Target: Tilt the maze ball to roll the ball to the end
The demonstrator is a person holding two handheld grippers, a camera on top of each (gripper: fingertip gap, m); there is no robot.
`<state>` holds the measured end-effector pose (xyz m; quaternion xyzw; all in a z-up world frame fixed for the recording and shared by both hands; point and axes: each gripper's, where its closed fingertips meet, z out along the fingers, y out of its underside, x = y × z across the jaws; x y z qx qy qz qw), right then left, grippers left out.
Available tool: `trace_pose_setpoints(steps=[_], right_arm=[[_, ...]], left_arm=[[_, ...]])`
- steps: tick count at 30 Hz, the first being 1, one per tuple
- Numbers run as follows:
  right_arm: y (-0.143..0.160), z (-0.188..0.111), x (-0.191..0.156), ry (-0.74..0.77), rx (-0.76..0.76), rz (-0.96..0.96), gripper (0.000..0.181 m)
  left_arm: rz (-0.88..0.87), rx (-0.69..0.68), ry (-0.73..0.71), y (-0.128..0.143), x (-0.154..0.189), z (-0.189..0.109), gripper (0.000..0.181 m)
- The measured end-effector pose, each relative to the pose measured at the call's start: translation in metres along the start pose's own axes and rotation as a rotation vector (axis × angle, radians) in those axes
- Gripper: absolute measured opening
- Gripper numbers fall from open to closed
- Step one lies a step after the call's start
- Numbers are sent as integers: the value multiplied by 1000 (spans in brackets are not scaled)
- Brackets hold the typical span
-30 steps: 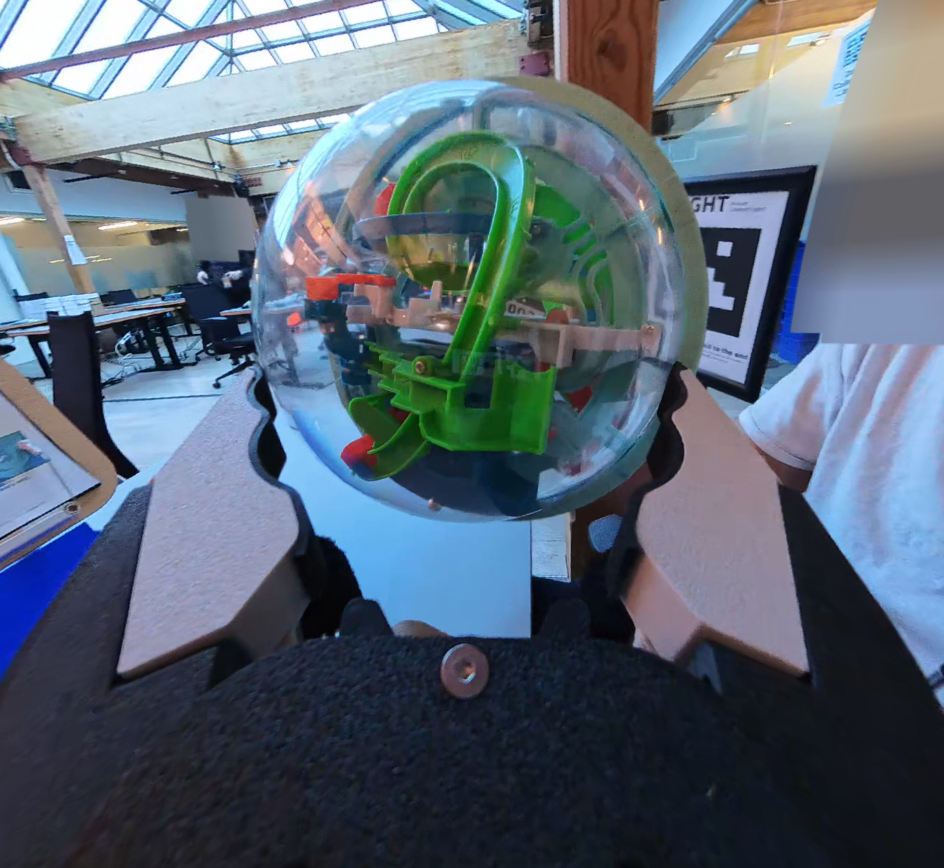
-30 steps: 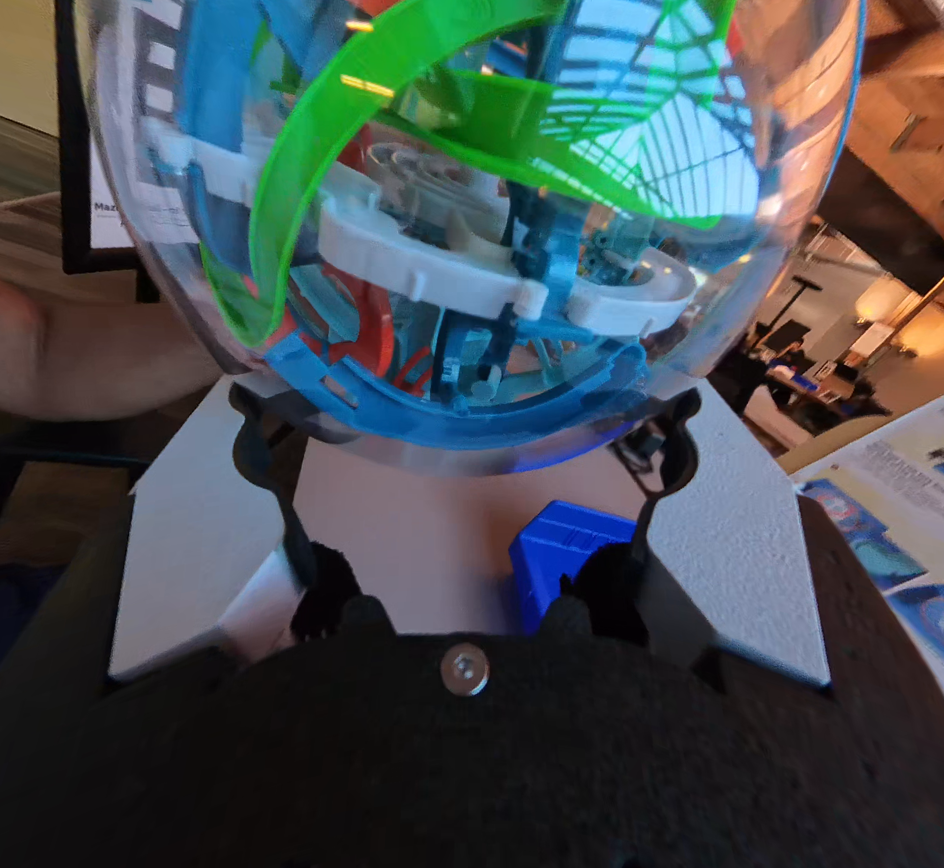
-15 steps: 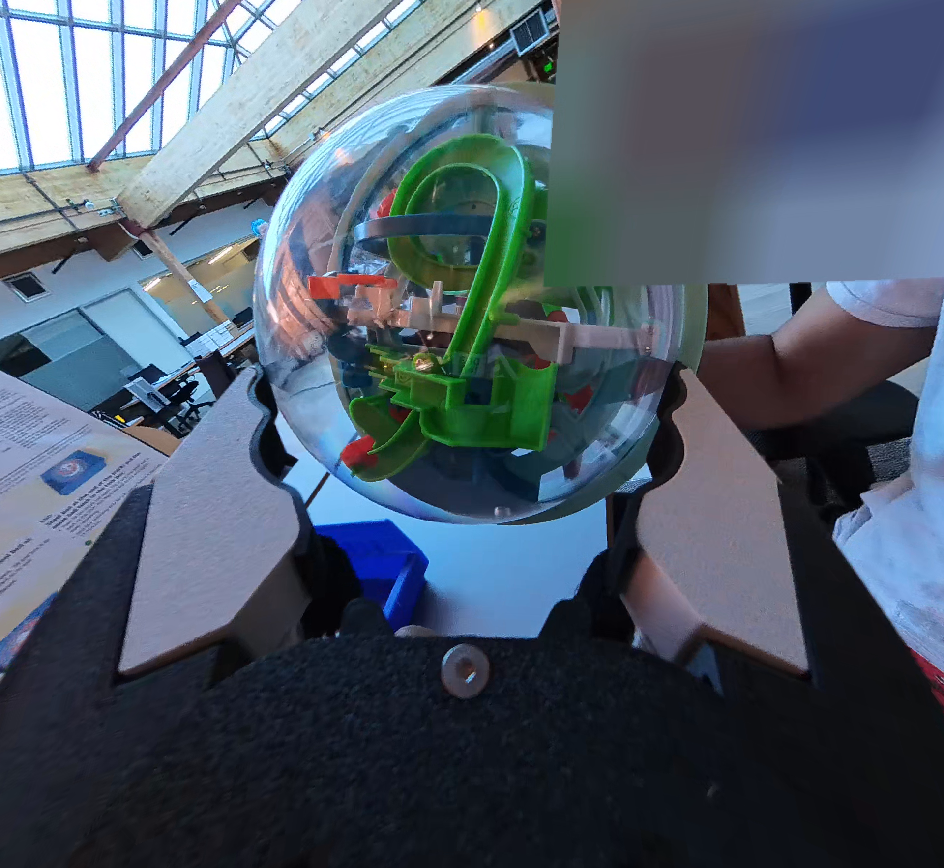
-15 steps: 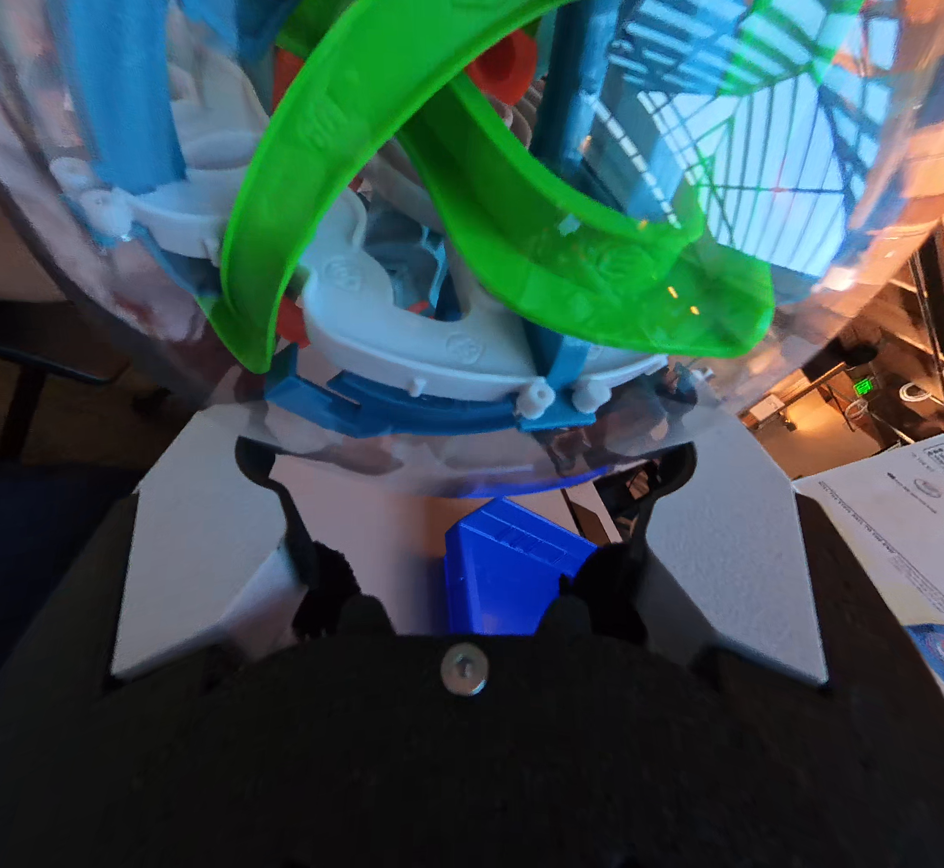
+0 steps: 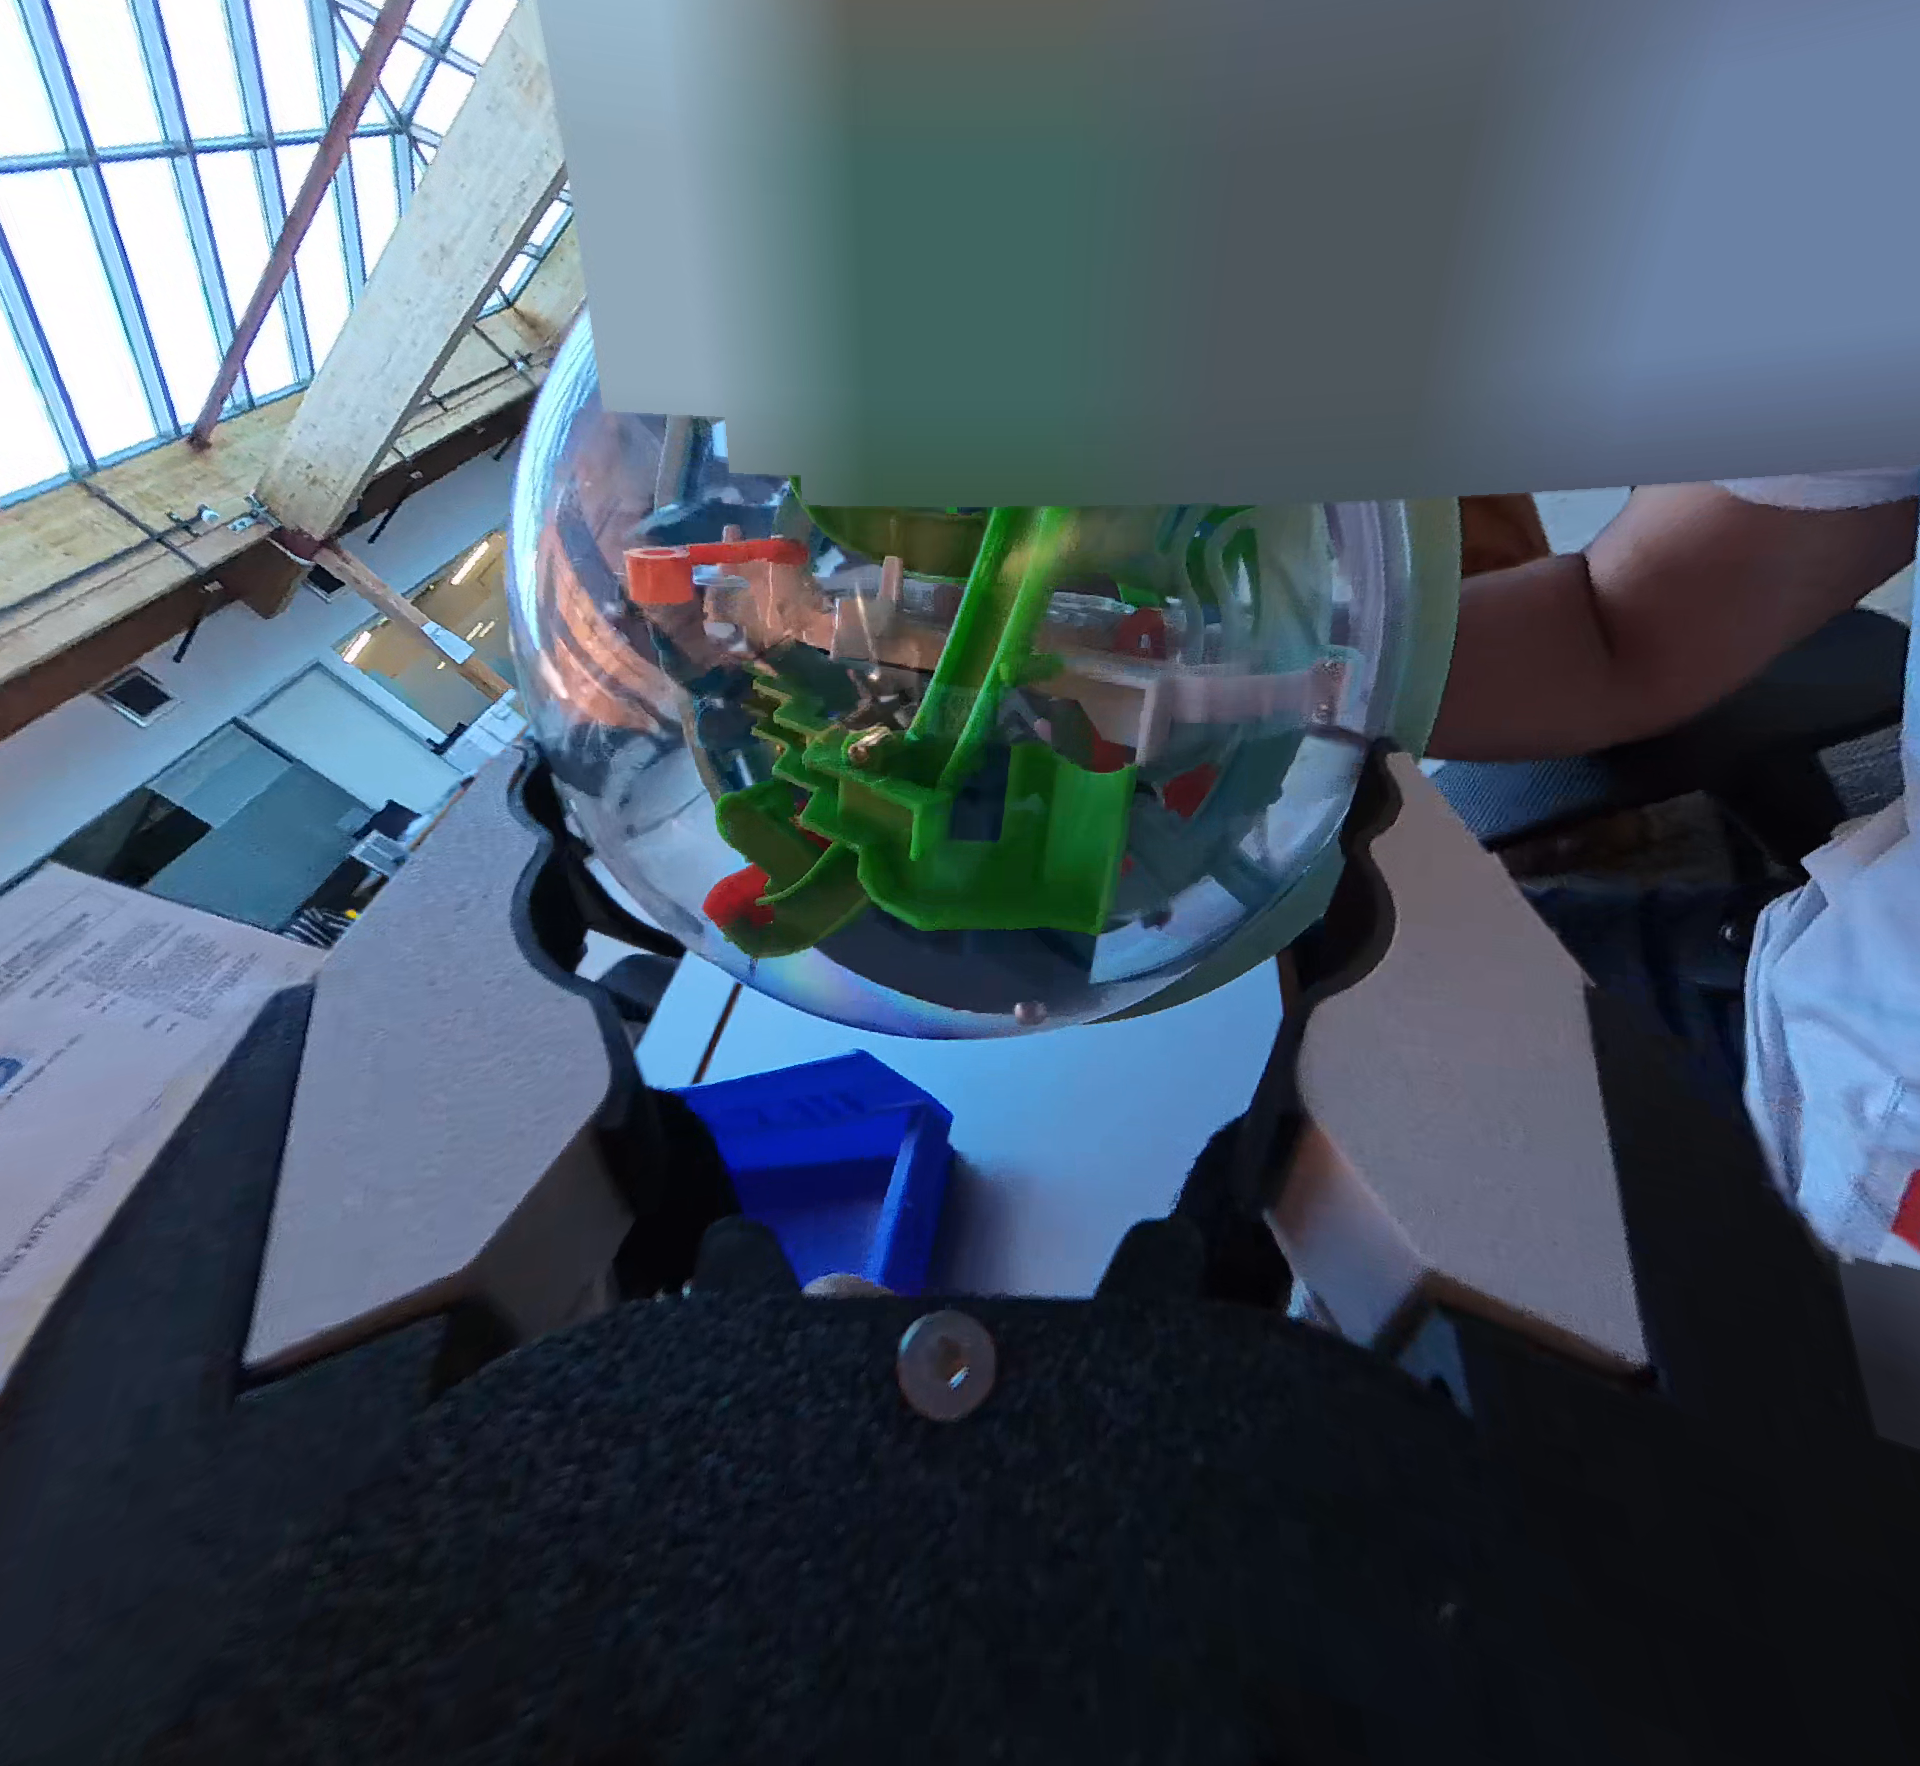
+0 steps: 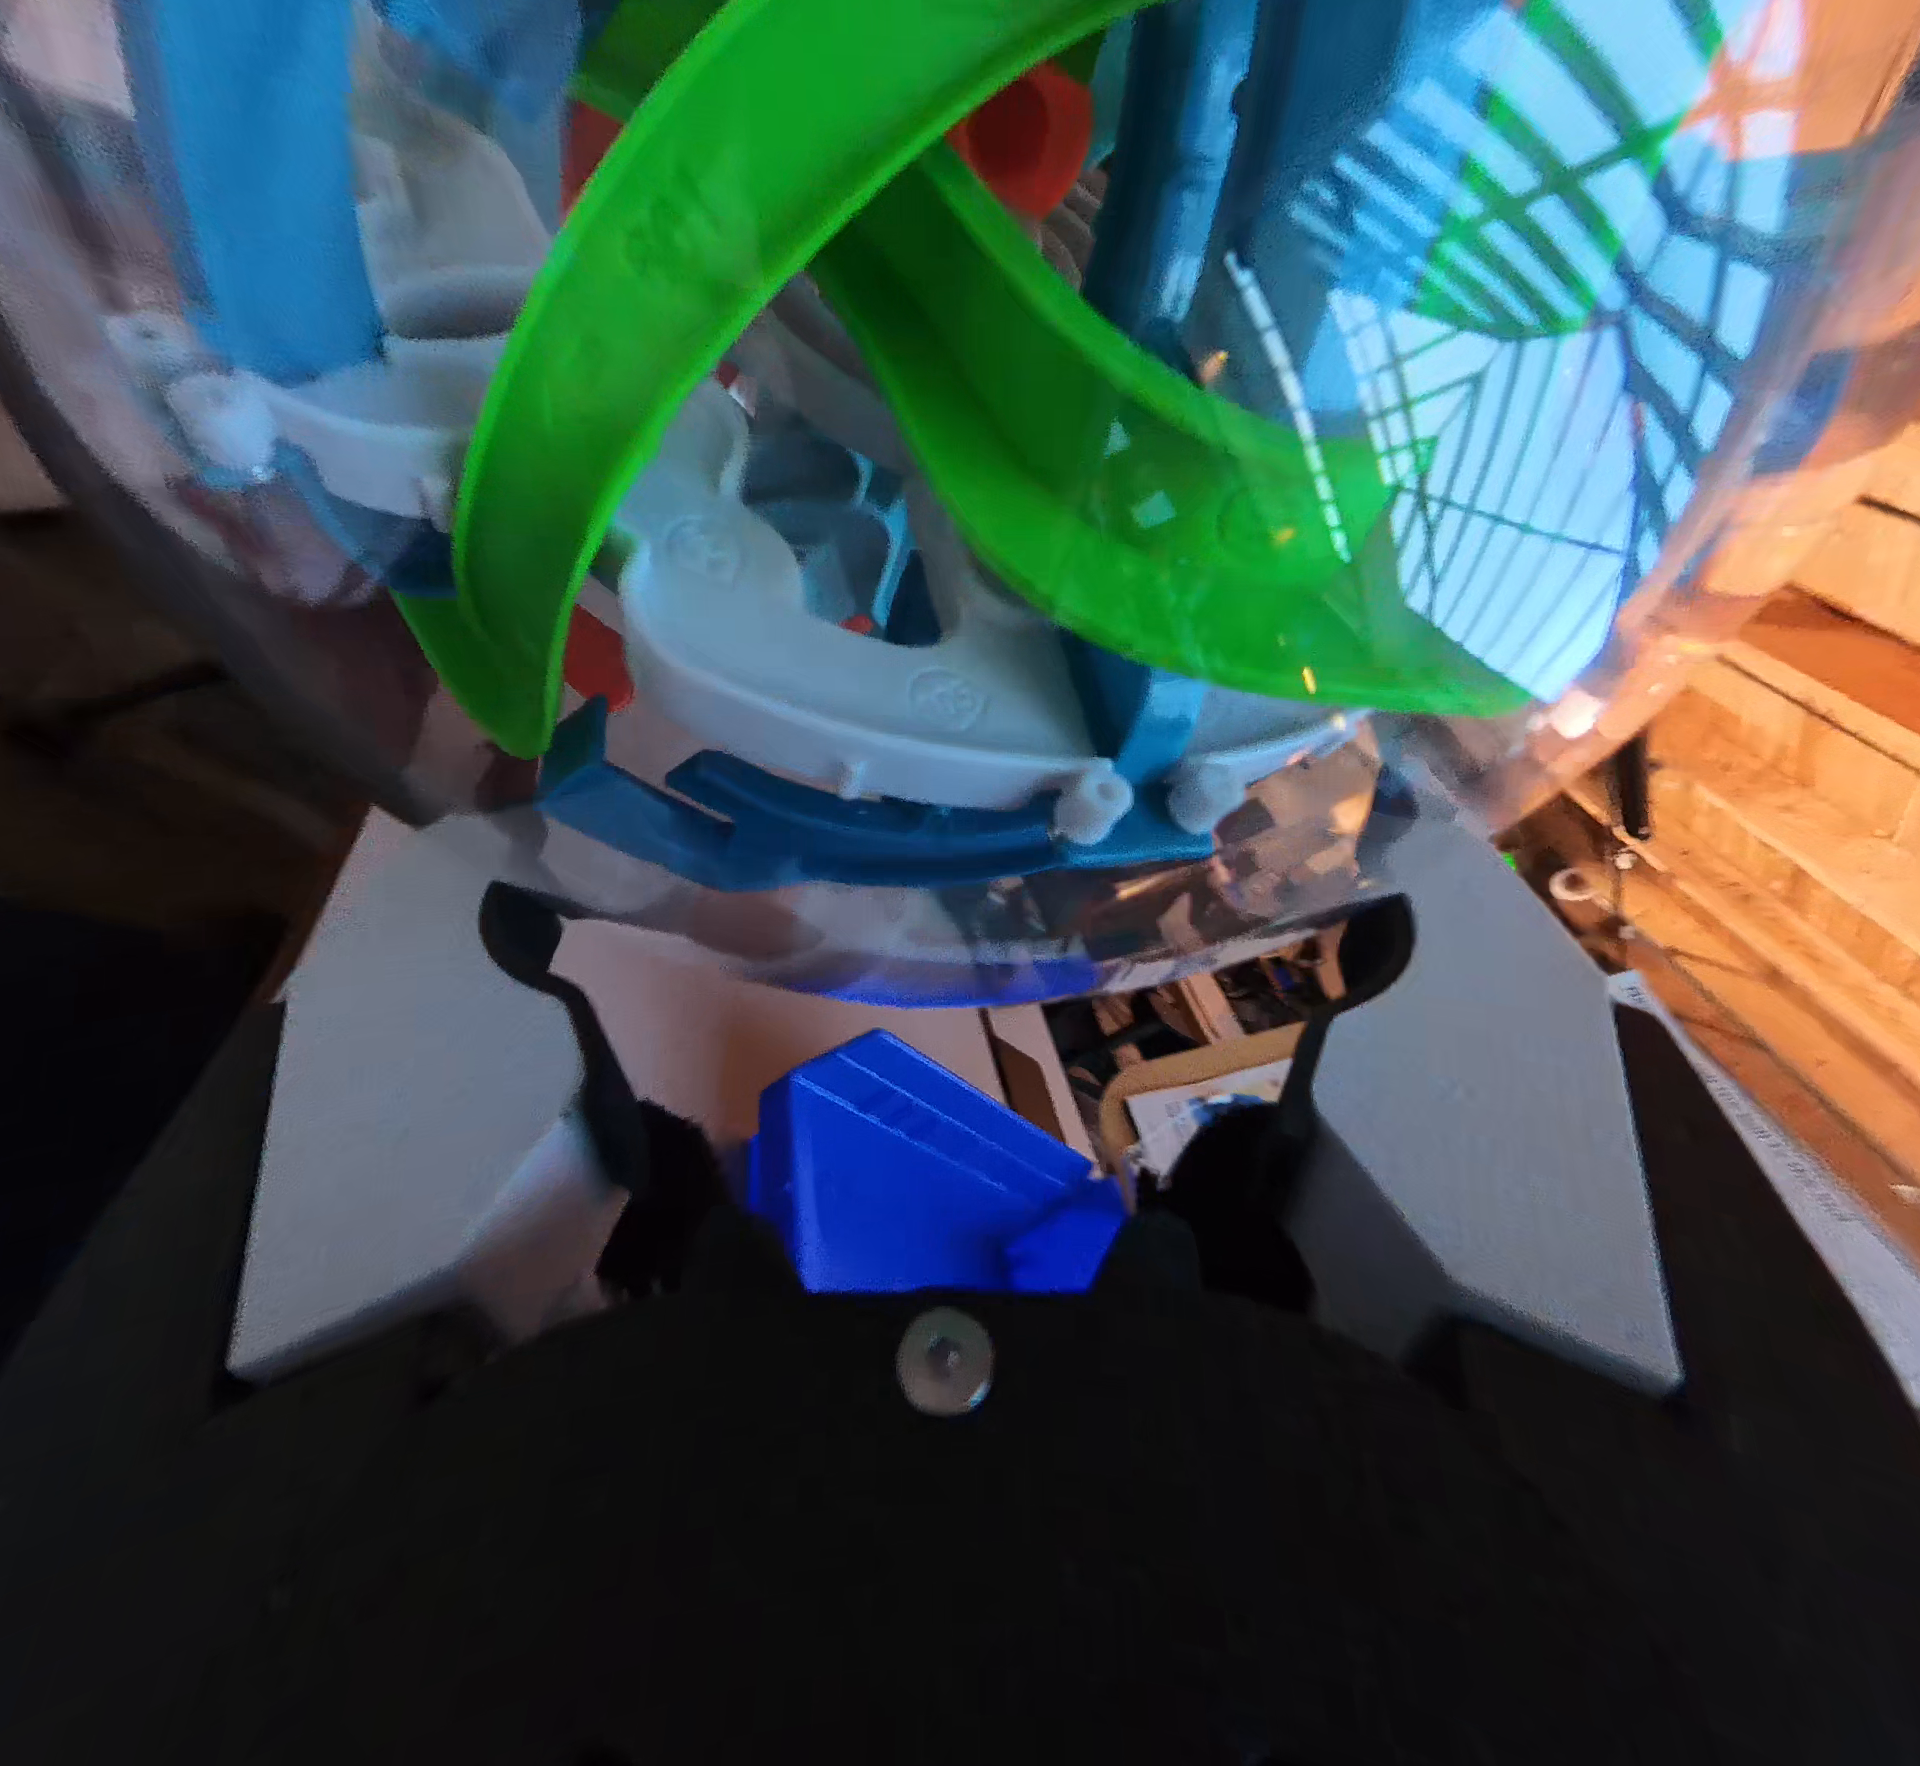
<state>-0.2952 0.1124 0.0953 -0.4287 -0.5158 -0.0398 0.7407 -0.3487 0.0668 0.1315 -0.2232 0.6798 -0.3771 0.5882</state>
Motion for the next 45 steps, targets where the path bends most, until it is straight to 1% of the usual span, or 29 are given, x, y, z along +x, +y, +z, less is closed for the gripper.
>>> trace_pose_setpoints(steps=[2, 6, 8, 11, 16, 19, 23, 26, 35, 45], right_arm=[[-3, -3, 0, 7, -11, -46, 151], [-4, -5, 1, 9, 5, -29, 151], [-1, -4, 4, 18, 5, -12, 151], [-1, -6, 8, 14, 21, 51, 151], [6, -8, 8, -27, -54, 156, 151], [10, -7, 8, -35, -60, 204, 151], [20, -4, 10, -21, -62, 250, 151], [21, -5, 13, -15, -45, 283, 151], [36, -8, 10, -53, -94, 347, 151], [47, -8, 1, -109, -163, 368, 151]], left_arm=[[43, -6, -9, -3, 5, 0, 143], [34, -4, 0, -4, 4, 3, 144], [34, -30, 2, -5, -1, 6, 143], [-19, -37, 22, -5, -8, 9, 143], [-183, 51, 60, 7, -18, 9, 144], [-240, 89, 66, 11, -23, 9, 144], [-249, 53, 65, 11, -31, 15, 144], [-270, 36, 72, 10, -35, 19, 144], [-355, 85, 58, 24, -40, 24, 143], [-424, 120, 45, 43, -37, 20, 143]])
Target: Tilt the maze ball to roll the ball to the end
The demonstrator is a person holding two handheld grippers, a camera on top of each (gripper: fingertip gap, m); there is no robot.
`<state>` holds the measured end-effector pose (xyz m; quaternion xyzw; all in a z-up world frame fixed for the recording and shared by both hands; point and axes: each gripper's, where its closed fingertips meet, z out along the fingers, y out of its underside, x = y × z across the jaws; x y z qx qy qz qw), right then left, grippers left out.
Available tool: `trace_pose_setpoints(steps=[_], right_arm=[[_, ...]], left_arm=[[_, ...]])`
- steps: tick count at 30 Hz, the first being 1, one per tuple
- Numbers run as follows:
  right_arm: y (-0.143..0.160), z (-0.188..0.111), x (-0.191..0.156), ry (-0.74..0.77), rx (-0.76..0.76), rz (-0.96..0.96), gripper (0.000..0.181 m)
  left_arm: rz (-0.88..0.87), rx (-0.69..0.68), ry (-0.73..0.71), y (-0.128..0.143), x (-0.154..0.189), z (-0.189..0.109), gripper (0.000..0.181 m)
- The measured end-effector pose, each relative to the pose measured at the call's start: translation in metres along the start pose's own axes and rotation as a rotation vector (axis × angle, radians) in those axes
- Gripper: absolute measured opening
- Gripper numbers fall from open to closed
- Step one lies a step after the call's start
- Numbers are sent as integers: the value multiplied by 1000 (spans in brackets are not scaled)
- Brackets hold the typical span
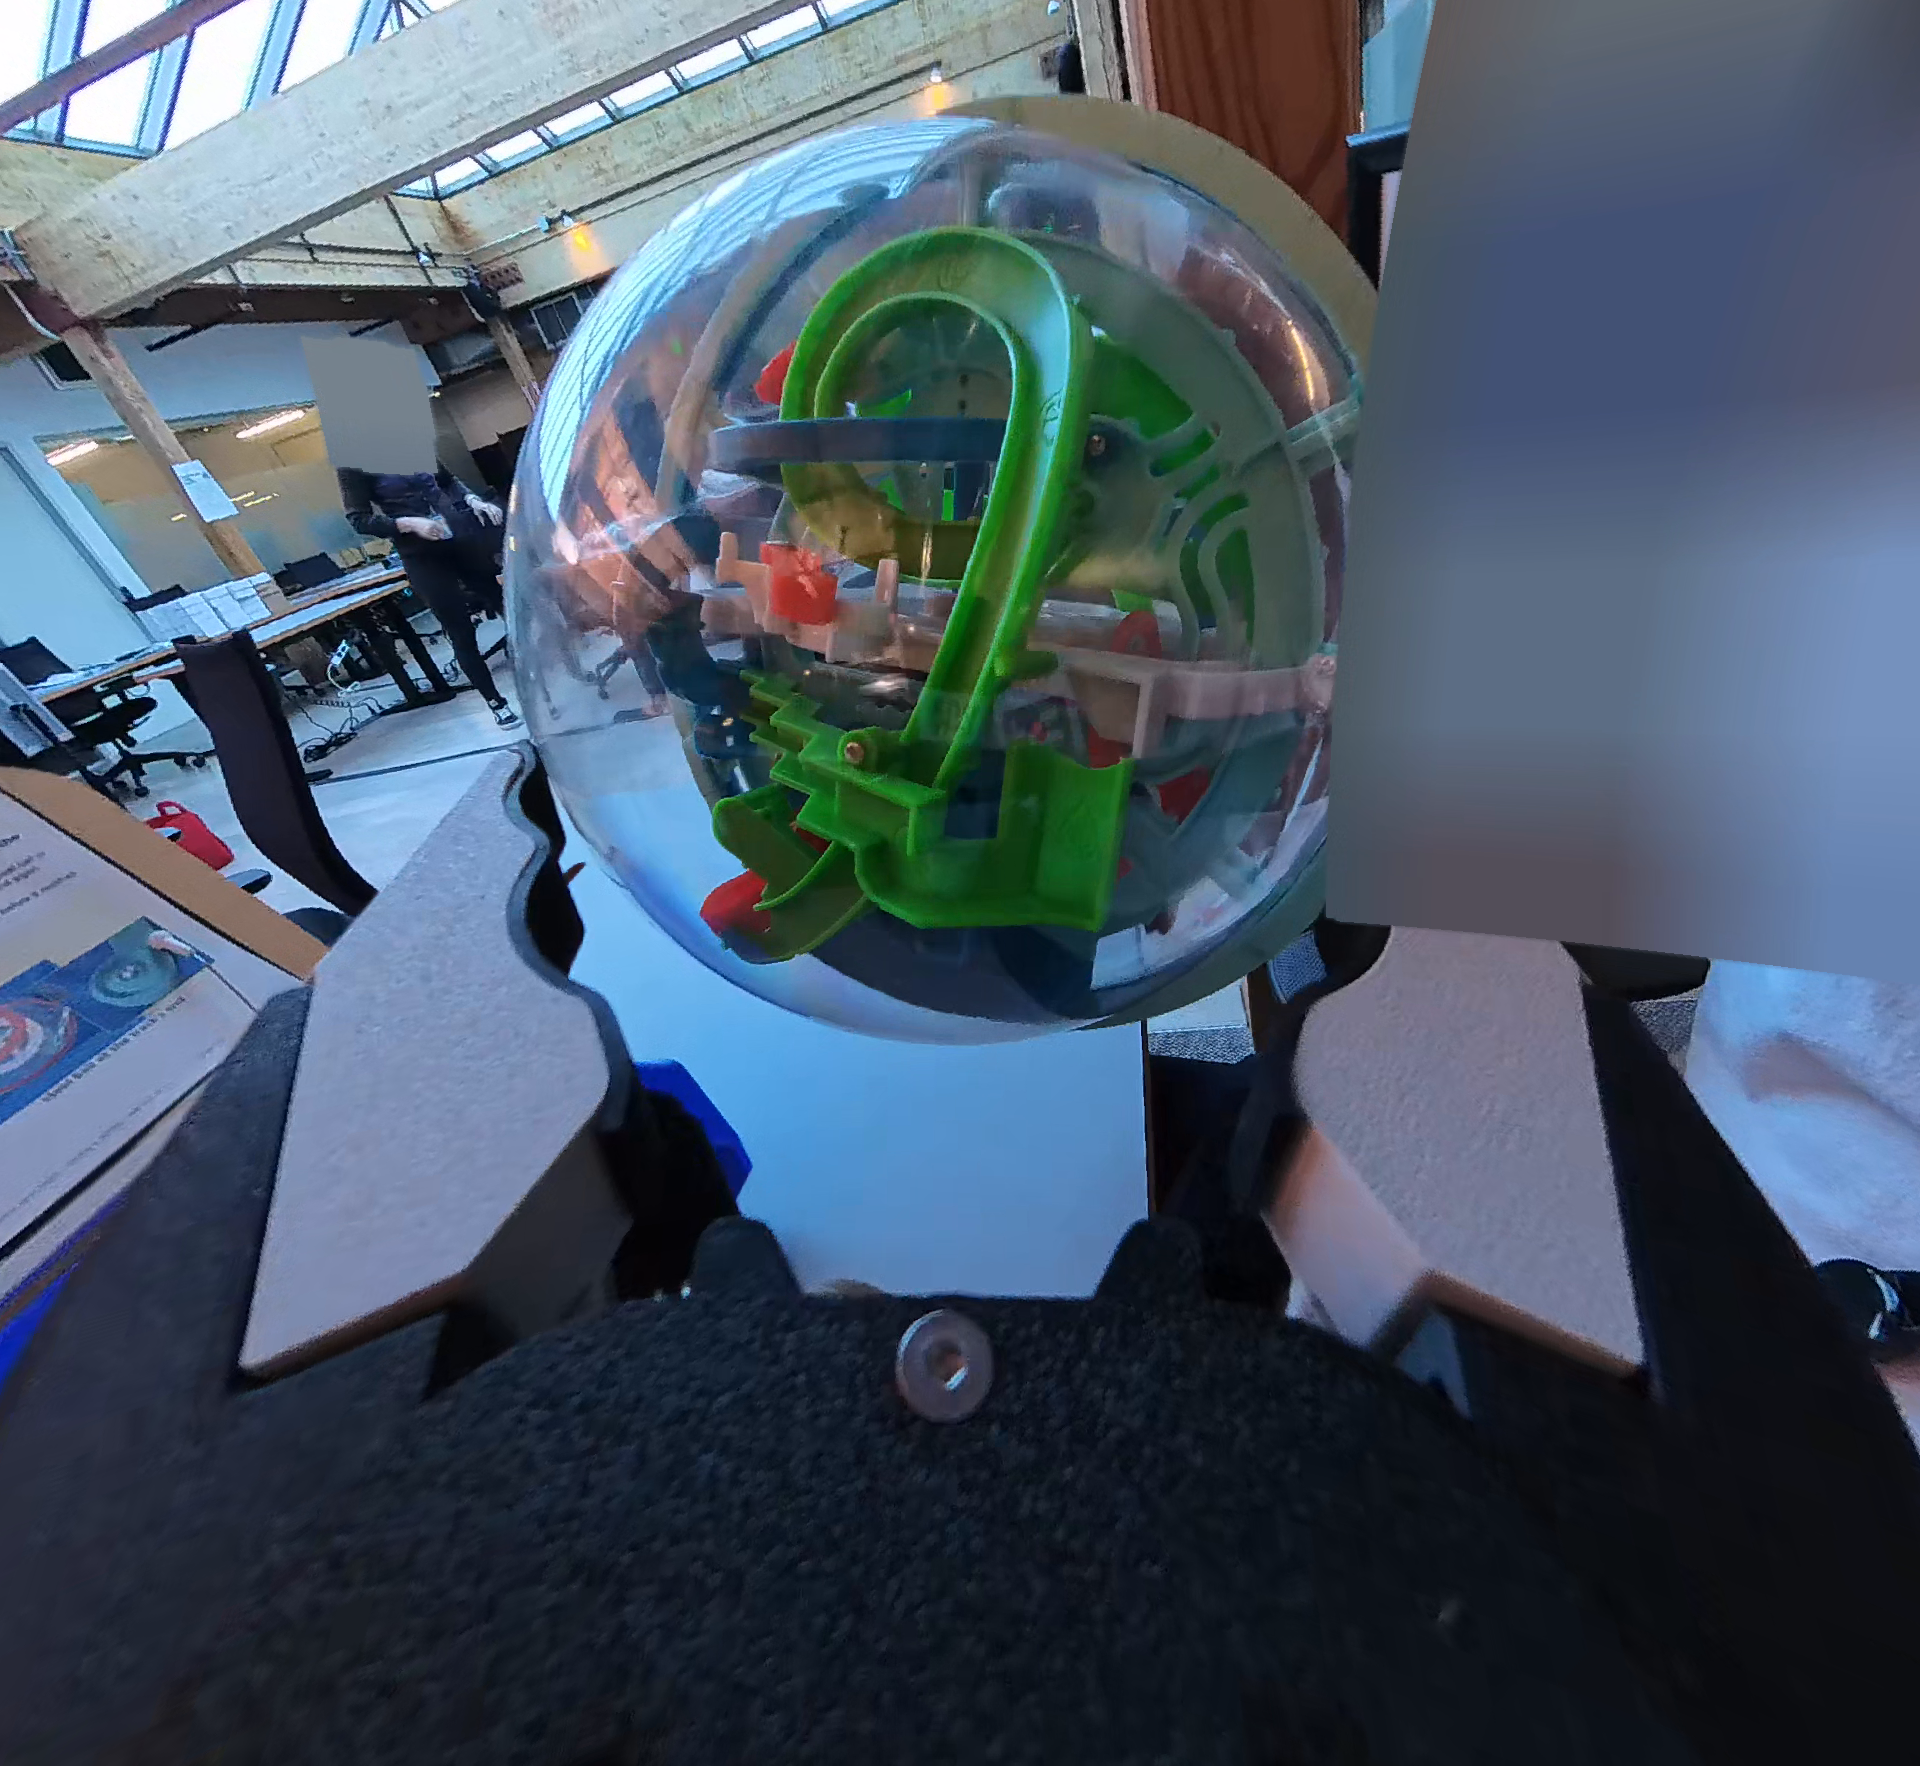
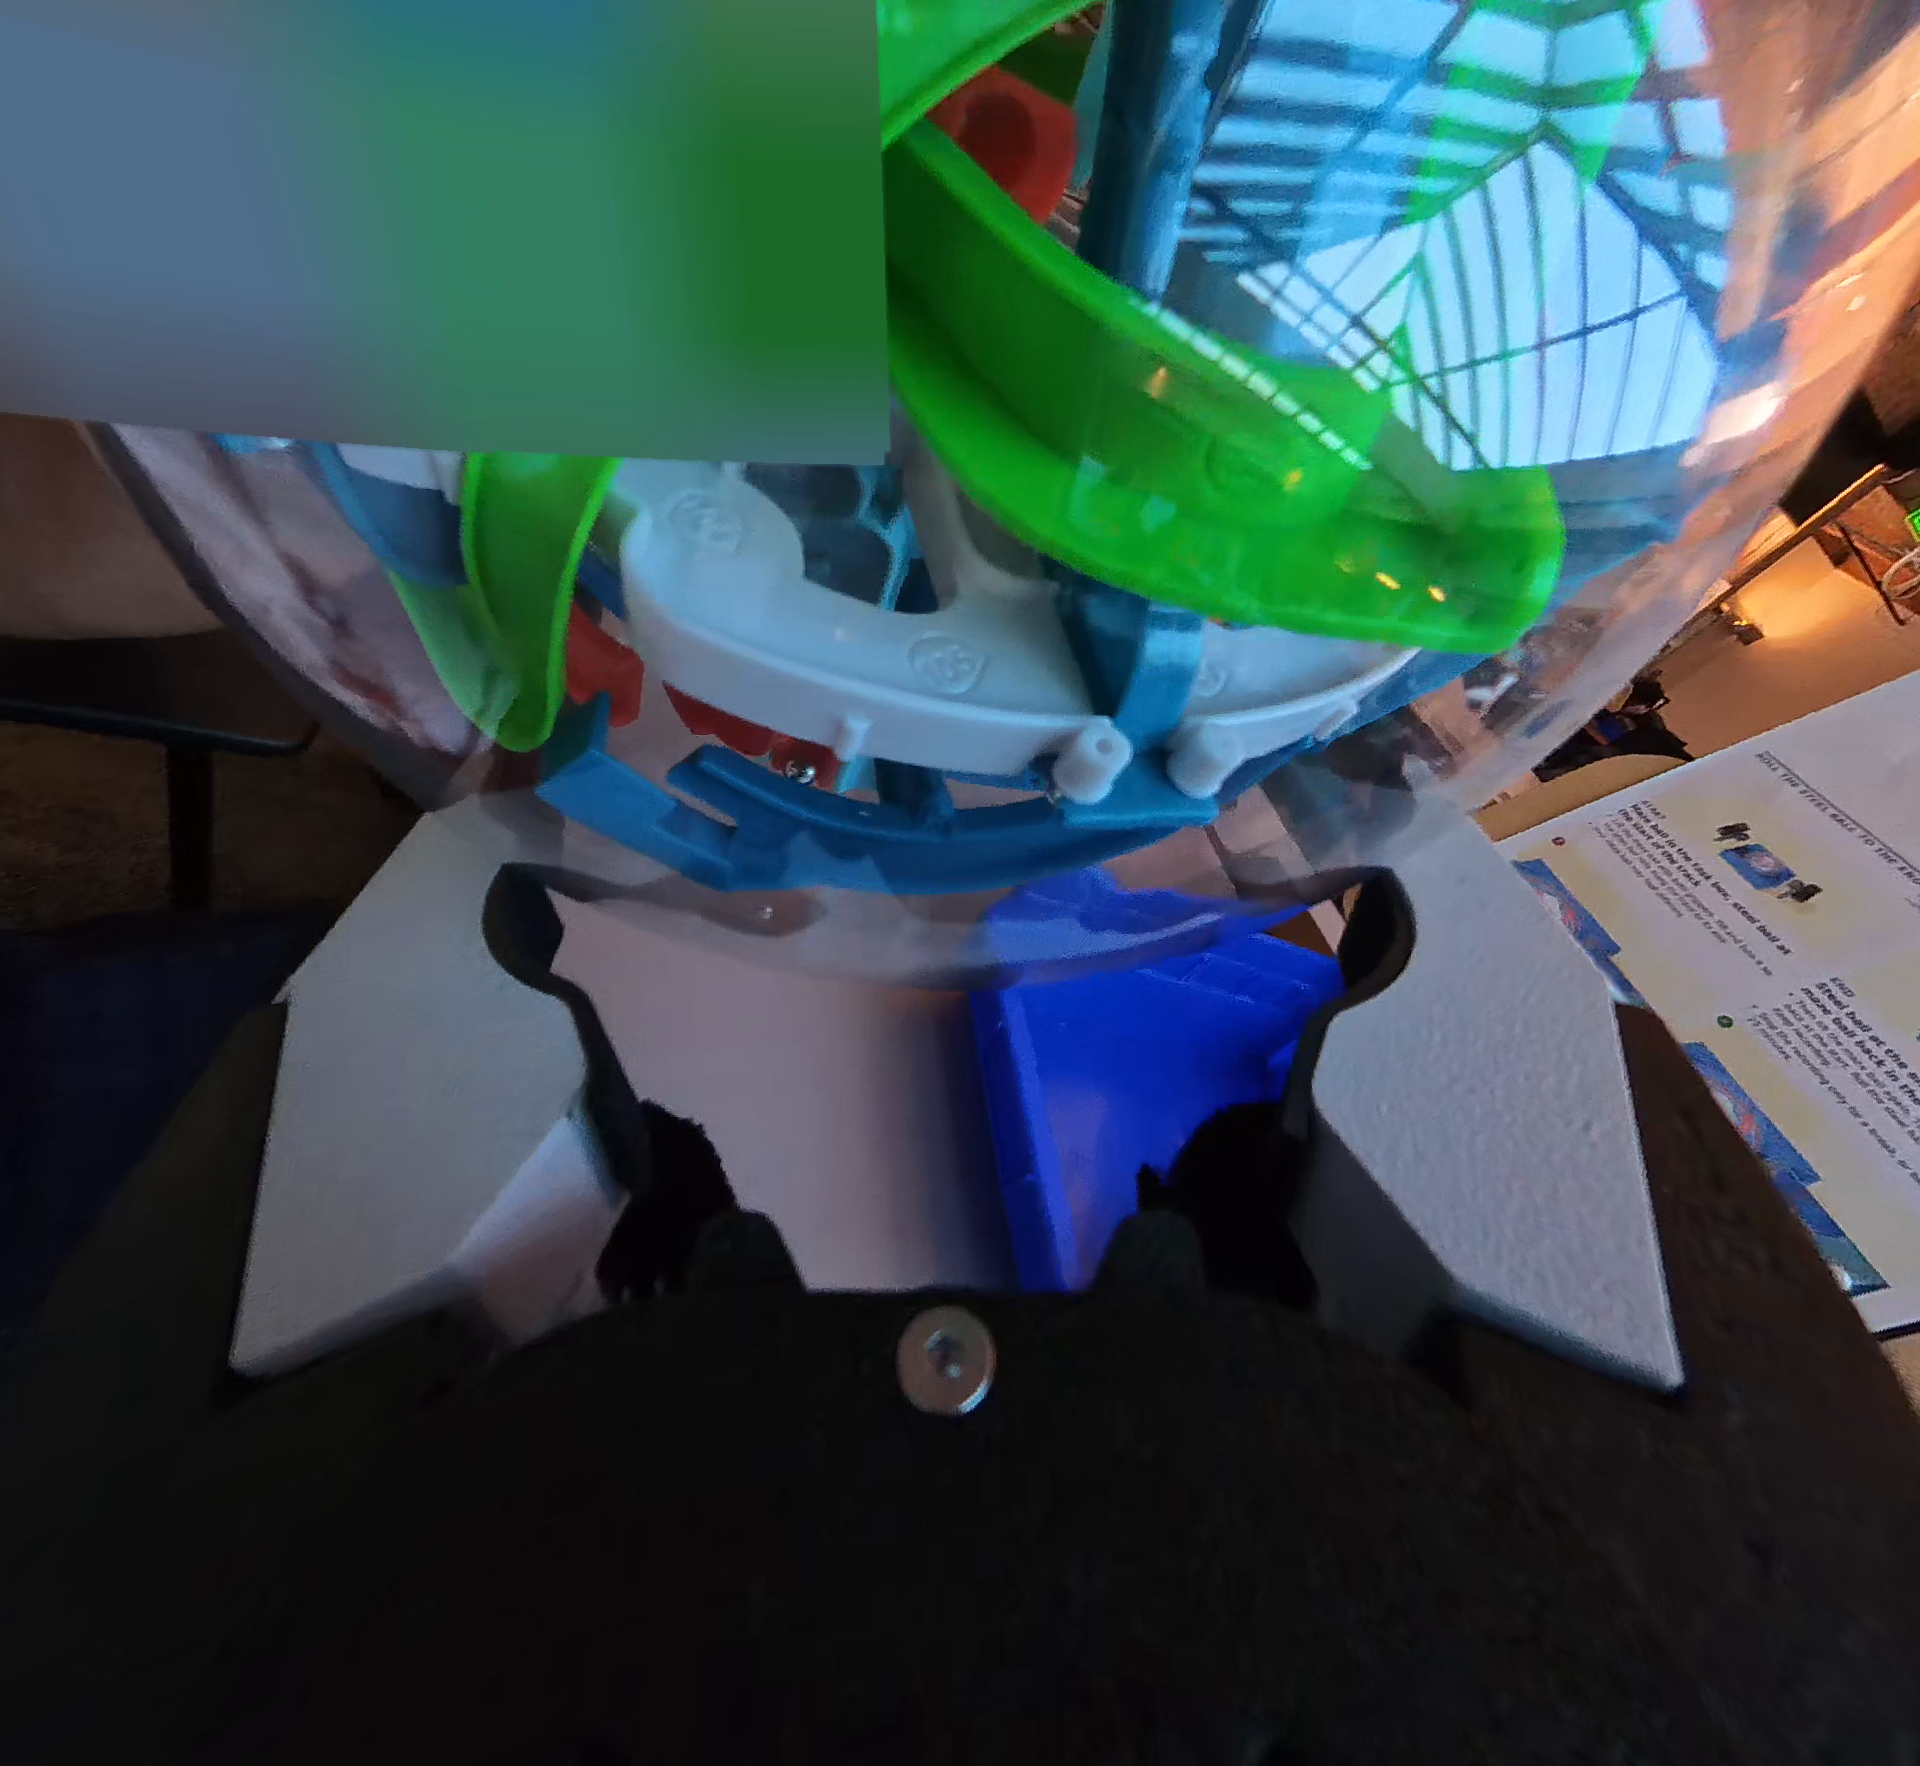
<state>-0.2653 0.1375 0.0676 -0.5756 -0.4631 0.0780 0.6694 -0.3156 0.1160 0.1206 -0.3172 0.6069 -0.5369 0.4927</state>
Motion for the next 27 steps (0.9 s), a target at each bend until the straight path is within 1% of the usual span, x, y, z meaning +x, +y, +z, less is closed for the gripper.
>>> trace_pose_setpoints(steps=[4, 15, 18, 23, 27], right_arm=[[7, -1, 1, -7, -36, 2, 151], [10, -3, 3, -7, -39, 2, 151], [8, -4, 3, -10, -28, 10, 152], [14, 0, 3, -7, -36, 10, 151], [13, 0, 3, -13, -21, 15, 151]], left_arm=[[-17, -4, 7, 8, -3, 1, 143], [-34, -4, 21, 14, -7, 2, 144], [-50, 2, 27, 14, -7, 1, 144], [-18, -9, 0, 12, -7, 4, 144], [-22, -19, -4, 12, -7, 3, 144]])
